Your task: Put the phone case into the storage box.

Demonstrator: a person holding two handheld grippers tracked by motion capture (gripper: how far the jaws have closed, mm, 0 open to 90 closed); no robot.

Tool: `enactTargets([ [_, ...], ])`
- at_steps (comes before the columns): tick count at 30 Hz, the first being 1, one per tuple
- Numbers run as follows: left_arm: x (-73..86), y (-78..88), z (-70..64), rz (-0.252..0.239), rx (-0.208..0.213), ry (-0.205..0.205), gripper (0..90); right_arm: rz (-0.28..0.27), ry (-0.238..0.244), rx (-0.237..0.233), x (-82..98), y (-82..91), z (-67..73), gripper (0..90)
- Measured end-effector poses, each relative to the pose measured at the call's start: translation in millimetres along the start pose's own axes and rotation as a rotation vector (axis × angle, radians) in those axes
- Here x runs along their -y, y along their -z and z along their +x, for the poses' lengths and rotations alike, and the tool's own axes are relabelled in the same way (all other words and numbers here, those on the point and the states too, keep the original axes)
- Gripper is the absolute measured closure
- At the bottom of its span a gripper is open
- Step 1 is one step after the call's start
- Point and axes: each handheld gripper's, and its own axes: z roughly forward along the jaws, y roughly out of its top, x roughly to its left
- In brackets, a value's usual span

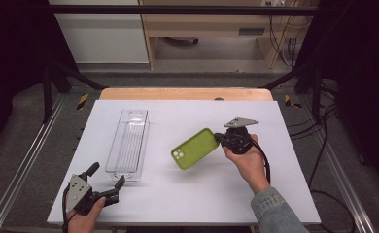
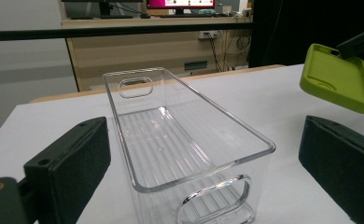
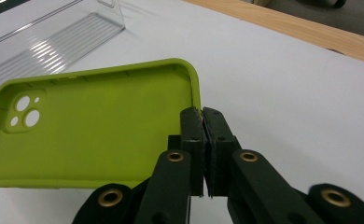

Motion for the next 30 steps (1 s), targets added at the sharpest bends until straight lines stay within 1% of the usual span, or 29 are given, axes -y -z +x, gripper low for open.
enactTargets([
  [2,-1.7,0.2,1.0,-0.01,0.002,0.024,1.9,-0.011,-0.008,0.007,1.6,3.8,-1.3,88.3],
  [4,-6.0,0.1,2.1,-0.025,0.011,0.058,1.7,-0.021,-0.014,0.014,2.9,7.0,-2.1,88.2],
  [5,-9.5,-0.1,2.1,-0.03,0.011,0.066,1.7,-0.021,-0.014,0.017,3.3,8.3,-2.1,88.3],
  [8,-20.4,-1.7,0.3,-0.038,0.019,0.071,1.6,-0.02,-0.005,0.029,3.9,11.9,-1.8,88.3],
  [10,-26.9,-3.8,-3.0,-0.027,0.023,0.055,1.6,-0.021,-0.007,0.032,3.7,14.7,-1.6,88.2],
  [12,-32.9,-7.4,-6.6,-0.028,0.043,0.033,1.7,-0.033,-0.009,0.034,3.7,17.5,-2.0,88.2],
  [13,-35.4,-7.8,-9.3,-0.012,0.04,0.034,1.7,-0.038,-0.013,0.037,3.7,19.0,-1.9,88.3],
  [15,-40.7,-10.5,-12.9,0.0,0.05,0.022,1.7,-0.049,-0.017,0.039,3.6,21.8,-1.8,88.2],
  [18,-48.3,-14.0,-17.8,0.005,0.059,0.009,1.8,-0.059,-0.016,0.039,2.9,25.7,-0.7,88.3],
  [23,-57.6,-20.9,-23.1,0.014,0.079,0.011,1.8,-0.078,-0.027,0.04,-0.8,32.6,-0.6,88.2],
  [25,-61.0,-23.6,-25.8,0.019,0.085,0.002,1.9,-0.089,-0.025,0.044,-3.3,35.7,-1.4,88.3],
  [30,-66.8,-33.5,-33.4,0.038,0.103,-0.005,1.9,-0.104,-0.024,0.05,-6.8,42.2,-2.0,88.2],
])
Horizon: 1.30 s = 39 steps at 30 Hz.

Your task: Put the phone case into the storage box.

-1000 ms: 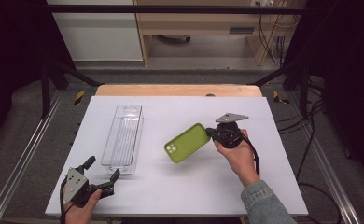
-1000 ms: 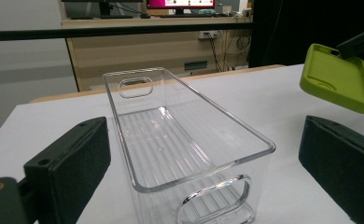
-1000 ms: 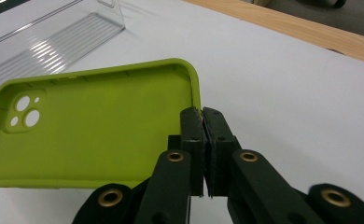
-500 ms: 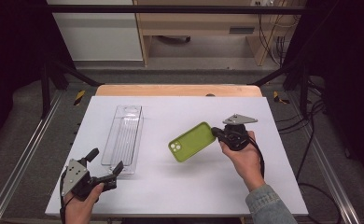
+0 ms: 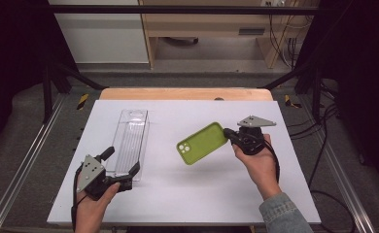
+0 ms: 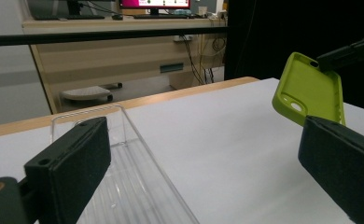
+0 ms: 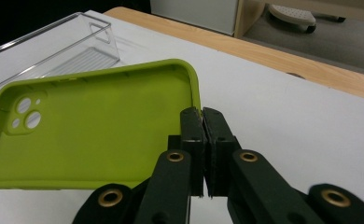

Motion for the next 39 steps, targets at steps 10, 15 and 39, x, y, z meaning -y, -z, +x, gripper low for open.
enactTargets([
  [10,-18.5,-20.1,-14.0,0.019,0.034,-0.019,2.0,-0.039,-0.027,0.023,1.8,12.4,-3.1,88.3],
  [15,-21.2,-33.2,-19.4,0.035,0.051,-0.002,2.1,-0.054,-0.03,0.037,6.9,17.3,-1.8,88.2],
  [39,-32.1,-63.9,-54.8,0.018,0.091,-0.007,2.6,-0.12,-0.081,0.082,27.3,32.9,-8.2,88.2],
])
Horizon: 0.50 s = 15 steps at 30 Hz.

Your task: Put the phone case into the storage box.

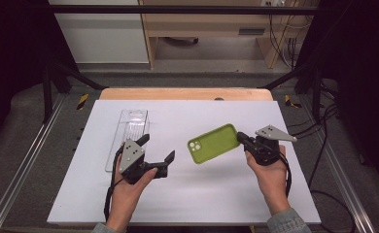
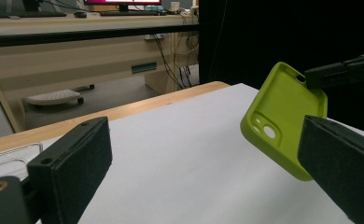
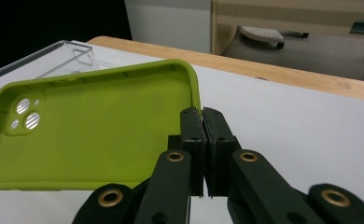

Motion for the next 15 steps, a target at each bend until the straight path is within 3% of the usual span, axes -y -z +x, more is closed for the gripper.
enactTargets([
  [2,0.1,0.2,-2.0,-0.005,0.007,0.015,2.6,-0.006,-0.004,0.005,0.2,0.2,0.2,88.2],
  [7,0.5,-0.8,-8.6,-0.008,0.023,-0.004,2.8,-0.017,-0.008,0.01,-0.2,0.1,1.9,88.2],
  [15,-0.5,-4.7,-16.4,-0.012,0.041,0.001,3.1,-0.034,-0.013,0.018,-0.5,-0.2,6.1,88.2],
])
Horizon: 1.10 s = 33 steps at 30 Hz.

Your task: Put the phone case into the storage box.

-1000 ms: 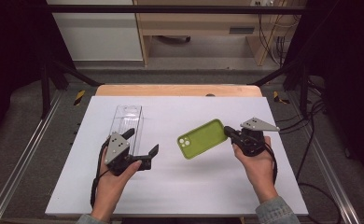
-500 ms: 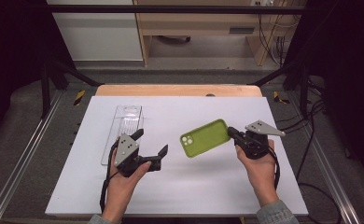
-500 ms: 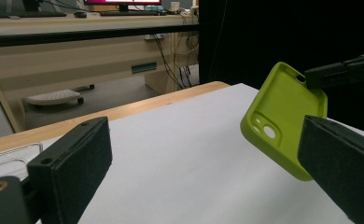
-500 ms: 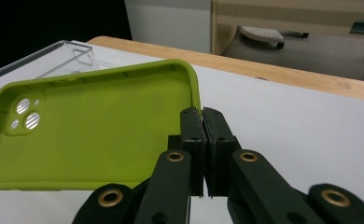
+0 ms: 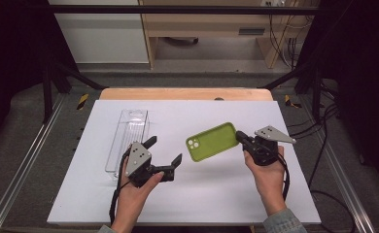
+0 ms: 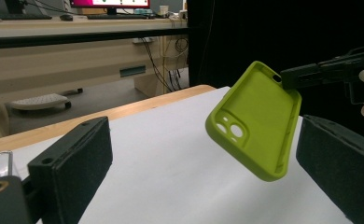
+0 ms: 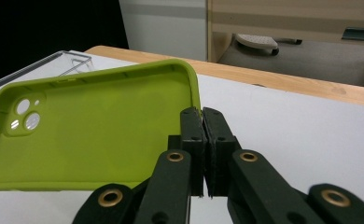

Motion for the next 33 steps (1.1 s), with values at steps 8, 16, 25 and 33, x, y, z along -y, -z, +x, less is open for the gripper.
enactTargets([
  [8,0.1,-3.6,-5.2,0.011,-0.005,0.002,2.9,-0.019,0.006,0.01,0.8,-0.4,5.8,88.3],
  [16,2.0,-6.0,-8.5,0.022,-0.004,0.012,2.9,-0.033,0.01,0.017,1.3,-2.2,11.1,88.2],
  [25,8.6,-8.8,-12.6,0.043,0.002,0.022,3.3,-0.037,0.032,0.022,6.6,-3.5,20.6,88.3],
  [33,18.0,-11.8,-13.9,0.053,-0.002,0.056,3.2,-0.044,0.039,0.022,10.9,-6.2,26.4,88.3],
])
